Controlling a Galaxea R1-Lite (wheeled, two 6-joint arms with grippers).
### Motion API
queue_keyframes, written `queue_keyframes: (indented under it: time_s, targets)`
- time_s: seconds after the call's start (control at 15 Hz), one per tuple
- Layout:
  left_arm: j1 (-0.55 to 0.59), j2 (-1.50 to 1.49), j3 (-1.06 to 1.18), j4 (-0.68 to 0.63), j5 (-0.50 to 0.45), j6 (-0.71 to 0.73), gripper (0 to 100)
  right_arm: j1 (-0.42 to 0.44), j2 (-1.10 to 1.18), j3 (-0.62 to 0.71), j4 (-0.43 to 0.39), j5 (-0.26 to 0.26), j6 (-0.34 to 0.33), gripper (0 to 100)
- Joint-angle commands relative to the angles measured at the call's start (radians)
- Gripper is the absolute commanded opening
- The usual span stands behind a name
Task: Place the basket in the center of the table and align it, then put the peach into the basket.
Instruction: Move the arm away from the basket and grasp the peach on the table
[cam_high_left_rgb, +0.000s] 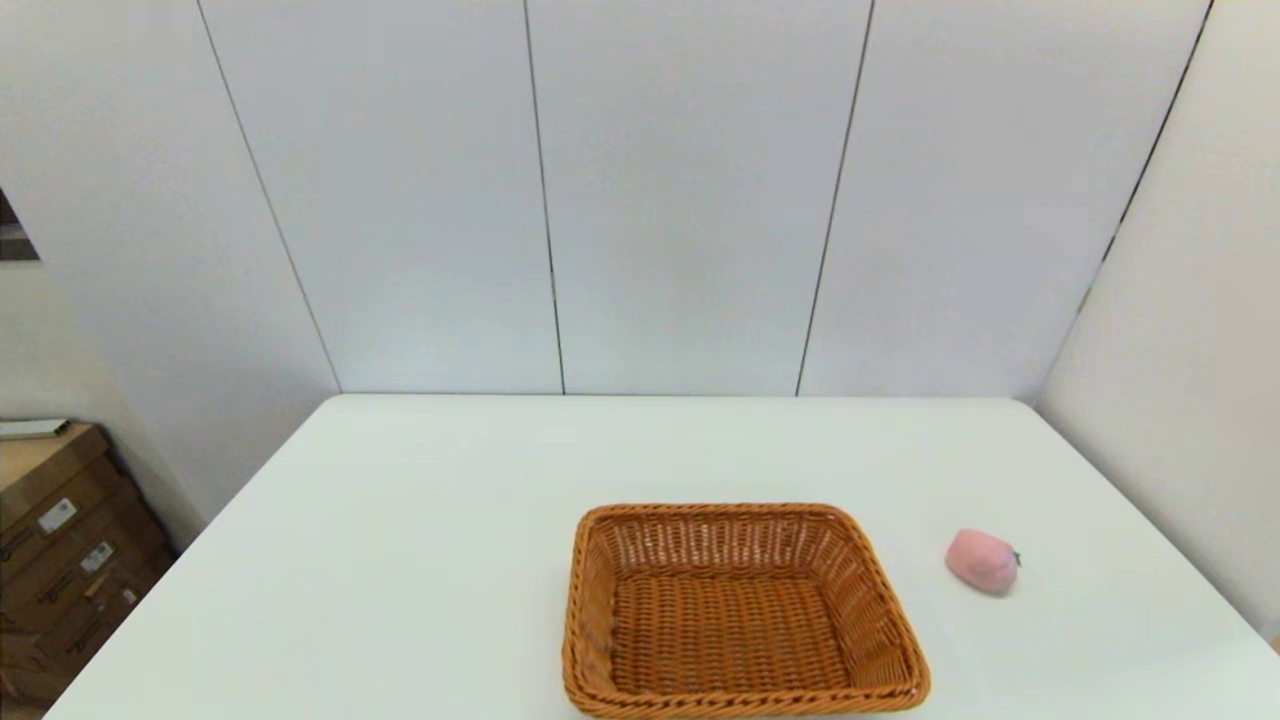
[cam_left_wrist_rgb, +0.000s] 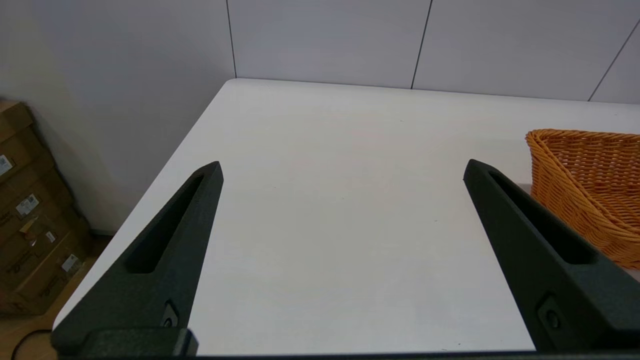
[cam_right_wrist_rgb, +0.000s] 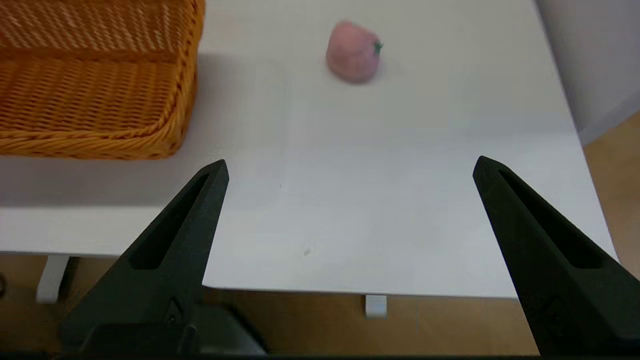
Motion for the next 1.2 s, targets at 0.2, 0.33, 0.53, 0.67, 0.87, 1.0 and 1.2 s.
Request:
queue_keyframes:
  time_s: [0.2,0.33,0.53,0.67,0.87,1.0,1.2]
  targets:
    - [0.000,0.000,0.000,0.000,0.001,-0.001,100,0.005,0.973,-0.123,-0.504,-0.015,-0.003,100]
    - [0.000,0.000,0.000,0.000,0.001,0.000,100,0.005,1.096,-0.139,-0.602,-0.015,0.000,100]
    - [0.000,0.000,0.000,0.000,0.001,-0.001,100,-0.009,1.199,-0.150,-0.697,-0.017,0.006,100]
    - [0.000,0.000,0.000,0.000,0.001,0.002,100,-0.026,1.266,-0.159,-0.754,-0.041,0.006,100]
    - [0.000,0.000,0.000,0.000,0.001,0.002,100,-0.049,1.357,-0.170,-0.858,-0.064,0.006,100]
    - [0.000,0.000,0.000,0.000,0.001,0.002,100,-0.055,1.369,-0.161,-0.887,-0.061,0.006,100]
    - [0.000,0.000,0.000,0.000,0.001,0.000,100,-0.053,1.372,-0.175,-0.887,-0.061,0.005,100]
